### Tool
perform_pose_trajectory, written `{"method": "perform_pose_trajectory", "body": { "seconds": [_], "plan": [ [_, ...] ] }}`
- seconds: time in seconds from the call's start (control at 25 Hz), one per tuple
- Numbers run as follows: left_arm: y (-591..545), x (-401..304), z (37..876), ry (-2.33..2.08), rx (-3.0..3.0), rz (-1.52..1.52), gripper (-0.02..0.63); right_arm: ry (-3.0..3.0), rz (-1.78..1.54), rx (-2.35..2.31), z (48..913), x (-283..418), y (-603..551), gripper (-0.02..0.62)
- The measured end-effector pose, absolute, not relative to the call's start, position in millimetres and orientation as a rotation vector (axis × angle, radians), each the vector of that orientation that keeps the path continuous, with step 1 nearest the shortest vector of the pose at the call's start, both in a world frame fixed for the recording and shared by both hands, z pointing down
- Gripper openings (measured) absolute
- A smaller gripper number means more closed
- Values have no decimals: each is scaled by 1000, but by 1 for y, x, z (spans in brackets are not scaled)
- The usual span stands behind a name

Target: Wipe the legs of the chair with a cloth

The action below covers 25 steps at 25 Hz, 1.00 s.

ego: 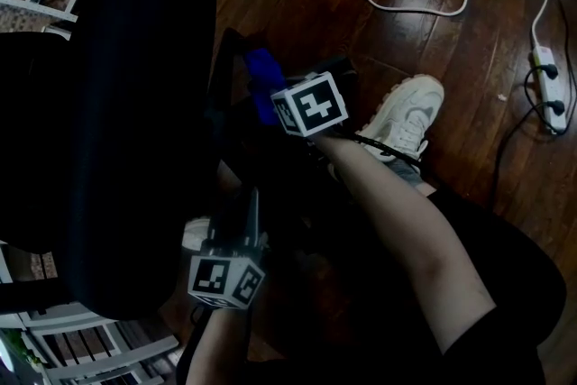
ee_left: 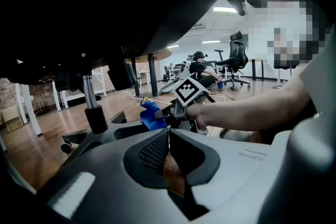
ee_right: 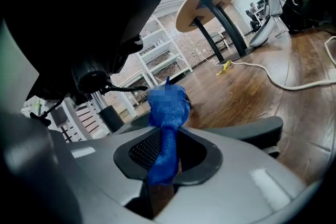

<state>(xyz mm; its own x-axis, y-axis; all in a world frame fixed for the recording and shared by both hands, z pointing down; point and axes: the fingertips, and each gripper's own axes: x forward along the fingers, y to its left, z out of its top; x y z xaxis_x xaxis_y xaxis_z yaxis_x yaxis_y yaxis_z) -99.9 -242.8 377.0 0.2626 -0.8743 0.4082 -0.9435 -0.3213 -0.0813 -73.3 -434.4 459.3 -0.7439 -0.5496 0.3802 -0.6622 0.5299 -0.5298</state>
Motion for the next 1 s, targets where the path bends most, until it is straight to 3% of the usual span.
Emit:
{"method": "perform_pose_trajectory", "body": {
  "seconds": [1.0],
  "plan": [
    [-244,-75,375,-1705,2377,561,6,-2466,1039,1157,483,17,-458,97]
  ]
}}
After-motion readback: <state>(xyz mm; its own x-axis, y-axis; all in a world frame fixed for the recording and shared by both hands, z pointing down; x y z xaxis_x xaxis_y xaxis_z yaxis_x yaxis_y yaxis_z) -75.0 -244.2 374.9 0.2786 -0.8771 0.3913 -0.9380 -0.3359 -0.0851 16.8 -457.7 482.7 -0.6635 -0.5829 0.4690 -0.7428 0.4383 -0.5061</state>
